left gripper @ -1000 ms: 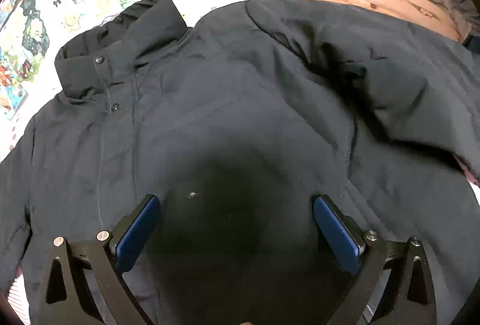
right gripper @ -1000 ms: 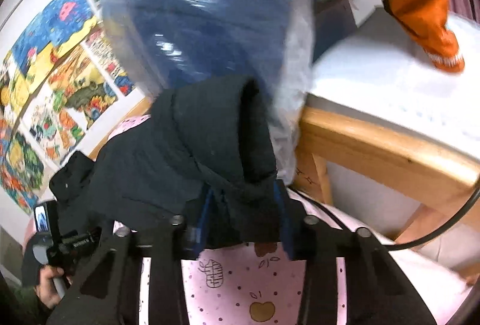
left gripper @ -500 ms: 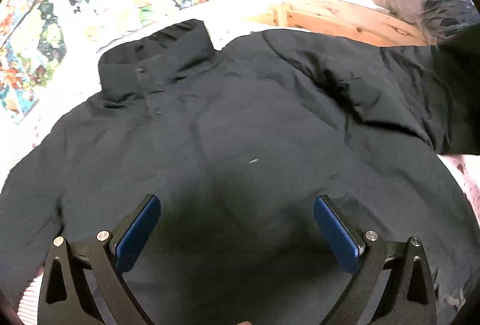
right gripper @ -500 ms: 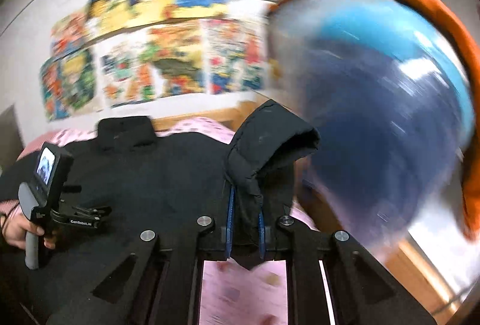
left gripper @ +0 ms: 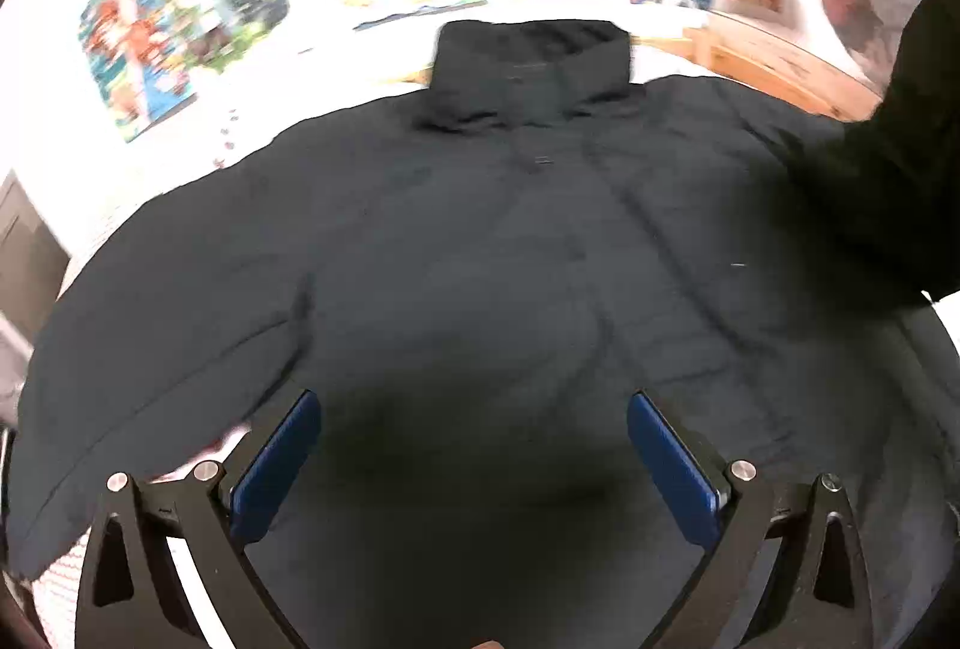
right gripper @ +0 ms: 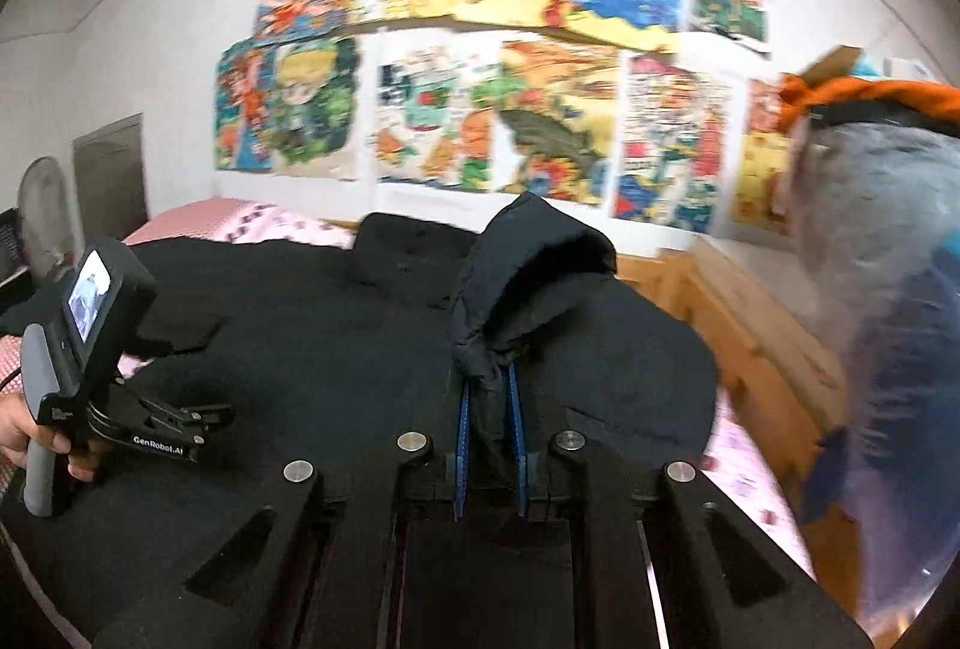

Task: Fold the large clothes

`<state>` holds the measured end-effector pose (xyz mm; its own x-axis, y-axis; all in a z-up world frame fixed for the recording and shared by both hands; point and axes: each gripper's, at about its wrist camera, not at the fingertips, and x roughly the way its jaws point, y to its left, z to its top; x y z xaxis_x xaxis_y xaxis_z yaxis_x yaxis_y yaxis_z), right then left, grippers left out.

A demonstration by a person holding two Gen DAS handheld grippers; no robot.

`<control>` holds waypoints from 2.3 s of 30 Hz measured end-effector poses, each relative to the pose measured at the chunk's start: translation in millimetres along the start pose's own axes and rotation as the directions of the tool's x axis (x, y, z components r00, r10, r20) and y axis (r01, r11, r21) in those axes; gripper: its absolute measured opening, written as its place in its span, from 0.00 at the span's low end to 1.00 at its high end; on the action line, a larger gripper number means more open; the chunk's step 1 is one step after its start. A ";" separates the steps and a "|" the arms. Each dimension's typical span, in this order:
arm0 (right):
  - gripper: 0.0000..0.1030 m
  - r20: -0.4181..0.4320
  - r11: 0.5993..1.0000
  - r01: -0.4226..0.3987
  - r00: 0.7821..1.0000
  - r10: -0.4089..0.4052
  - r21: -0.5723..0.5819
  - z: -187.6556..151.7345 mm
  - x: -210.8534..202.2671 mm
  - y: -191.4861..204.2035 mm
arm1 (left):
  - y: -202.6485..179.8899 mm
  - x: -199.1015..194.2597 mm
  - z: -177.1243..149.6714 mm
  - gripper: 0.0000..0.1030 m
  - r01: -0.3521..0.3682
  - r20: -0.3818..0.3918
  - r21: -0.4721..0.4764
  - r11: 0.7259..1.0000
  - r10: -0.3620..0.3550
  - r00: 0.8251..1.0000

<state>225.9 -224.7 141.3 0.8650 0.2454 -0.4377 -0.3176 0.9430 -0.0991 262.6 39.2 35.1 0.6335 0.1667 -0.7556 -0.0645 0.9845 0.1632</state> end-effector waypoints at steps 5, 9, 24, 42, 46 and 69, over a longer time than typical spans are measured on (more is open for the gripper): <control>0.09 -0.063 0.991 -0.094 0.994 0.088 -0.100 11.6 32.0 53.6 | 47.0 5.9 -7.0 1.00 -0.051 -0.011 -0.073 0.996 0.050 0.999; 0.07 -0.139 0.969 -0.186 0.977 0.164 -0.162 19.7 58.6 100.9 | 74.5 14.4 -9.6 1.00 -0.082 -0.034 -0.129 0.988 0.079 0.996; 0.32 -0.270 0.845 -0.535 0.811 0.520 0.020 -57.7 106.0 146.5 | 124.7 38.5 -13.5 1.00 0.096 -0.011 -0.388 0.917 -0.109 0.994; 0.71 -0.270 0.911 -0.407 0.872 0.408 0.061 -78.1 81.5 66.3 | 55.7 96.9 6.6 0.80 0.187 -0.175 -0.243 0.952 -0.233 0.957; 0.71 -0.292 0.923 -0.375 0.877 0.382 0.081 -83.3 89.0 56.4 | 39.1 97.4 10.0 0.30 0.149 -0.186 -0.181 0.972 -0.182 0.965; 0.71 -0.212 0.998 -0.024 0.977 0.035 0.055 -43.7 160.0 -22.4 | 76.8 59.7 56.9 0.06 -0.239 0.083 -0.022 0.971 0.240 0.967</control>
<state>354.4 -216.4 34.5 0.7514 0.2250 -0.6203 -0.3161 0.9479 -0.0391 339.3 121.7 38.7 0.6612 0.3927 -0.6392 -0.2306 0.9172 0.3249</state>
